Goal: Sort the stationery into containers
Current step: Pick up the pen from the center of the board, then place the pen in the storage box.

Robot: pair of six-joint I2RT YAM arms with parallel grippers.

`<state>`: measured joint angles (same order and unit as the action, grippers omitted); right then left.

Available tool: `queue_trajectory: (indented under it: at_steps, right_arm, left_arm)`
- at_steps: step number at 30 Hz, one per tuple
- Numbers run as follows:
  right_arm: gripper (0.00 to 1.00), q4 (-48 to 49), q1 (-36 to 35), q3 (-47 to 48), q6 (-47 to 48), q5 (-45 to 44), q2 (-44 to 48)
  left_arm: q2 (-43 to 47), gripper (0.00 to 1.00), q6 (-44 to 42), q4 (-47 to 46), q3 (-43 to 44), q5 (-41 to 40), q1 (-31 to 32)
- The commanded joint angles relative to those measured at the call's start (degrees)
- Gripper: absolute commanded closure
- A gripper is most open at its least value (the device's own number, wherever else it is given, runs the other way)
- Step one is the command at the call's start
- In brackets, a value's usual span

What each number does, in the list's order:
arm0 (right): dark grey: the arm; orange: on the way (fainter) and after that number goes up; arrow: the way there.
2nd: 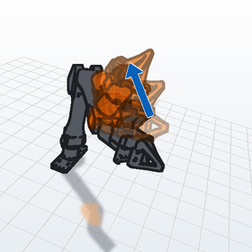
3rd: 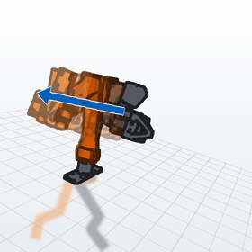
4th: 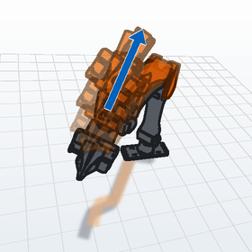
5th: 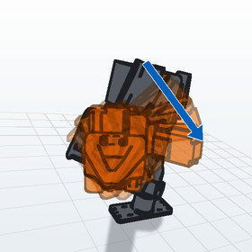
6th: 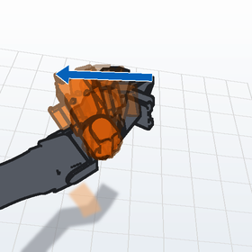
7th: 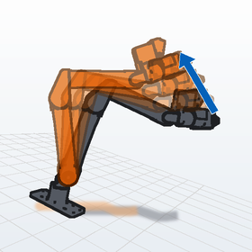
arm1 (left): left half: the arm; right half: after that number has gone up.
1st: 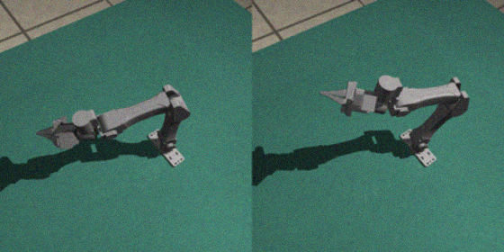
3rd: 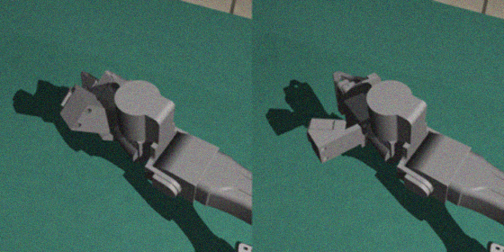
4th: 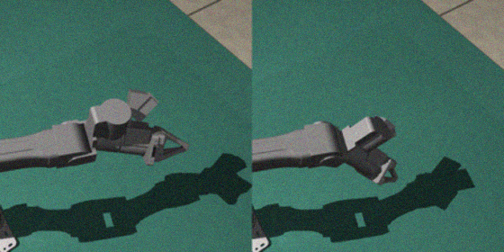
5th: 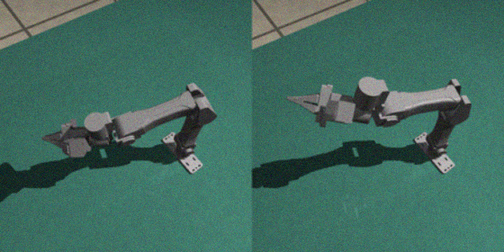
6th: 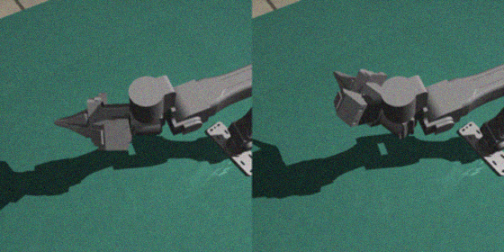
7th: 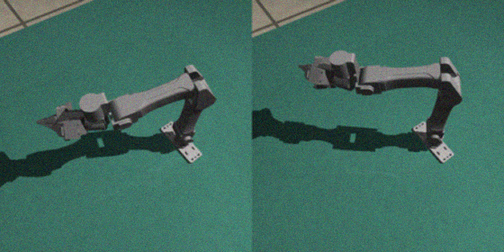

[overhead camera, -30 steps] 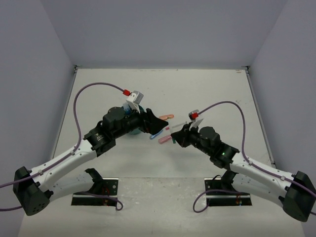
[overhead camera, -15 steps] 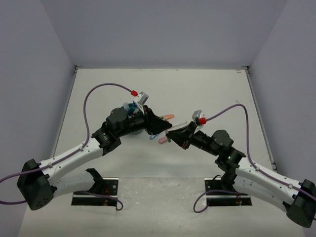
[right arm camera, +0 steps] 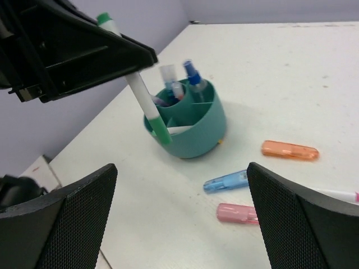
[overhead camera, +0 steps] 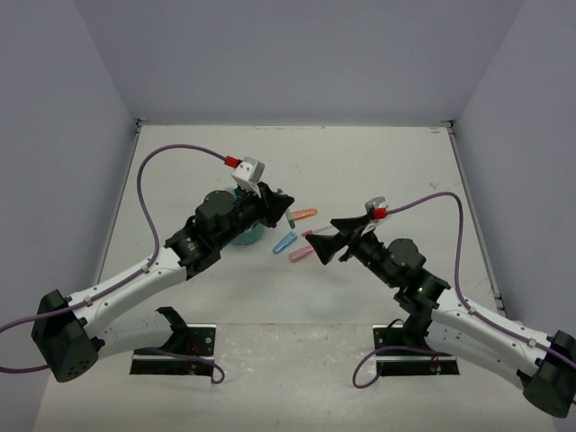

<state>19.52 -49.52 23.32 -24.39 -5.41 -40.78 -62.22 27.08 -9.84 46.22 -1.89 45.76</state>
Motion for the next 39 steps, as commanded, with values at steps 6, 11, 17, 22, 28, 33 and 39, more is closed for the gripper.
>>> queue_trajectory:
  at_steps: [6, 11, 17, 22, 28, 33, 39]
  right_arm:
    - [0.01, -2.3, 0.0, -1.3, -2.7, -10.4, 2.4]
    - [0.01, -0.8, 0.0, -2.7, -2.6, -9.4, 3.6]
    - [0.01, -0.3, 0.0, -2.8, -2.8, -8.8, 3.0]
    - [0.01, -0.1, 0.0, -2.9, -2.8, -8.6, 2.7]
    - [0.01, 0.0, 0.0, -2.8, -3.2, -9.2, 2.2]
    - [0.01, -9.1, 0.3, 2.8, -12.2, -19.4, -3.7]
    - [0.01, -29.4, 2.3, 16.0, -25.2, -23.0, -18.4]
  left_arm:
    - [-5.6, 1.0, -21.4, -11.2, -2.1, -24.7, -0.1]
    - [-8.3, 1.0, -25.0, -17.4, -6.4, -29.5, -0.1]
    - [-11.2, 1.0, -25.9, -20.1, -9.1, -32.2, -0.1]
    - [-13.0, 1.0, -24.9, -22.0, -11.6, -33.4, -0.1]
    - [-12.6, 0.85, -23.6, -21.8, -13.0, -33.0, -0.1]
    - [-8.8, 0.55, -20.3, -17.9, -12.2, -30.9, -0.1]
    - [-2.0, 0.45, -16.8, -11.7, -9.7, -28.1, -0.1]
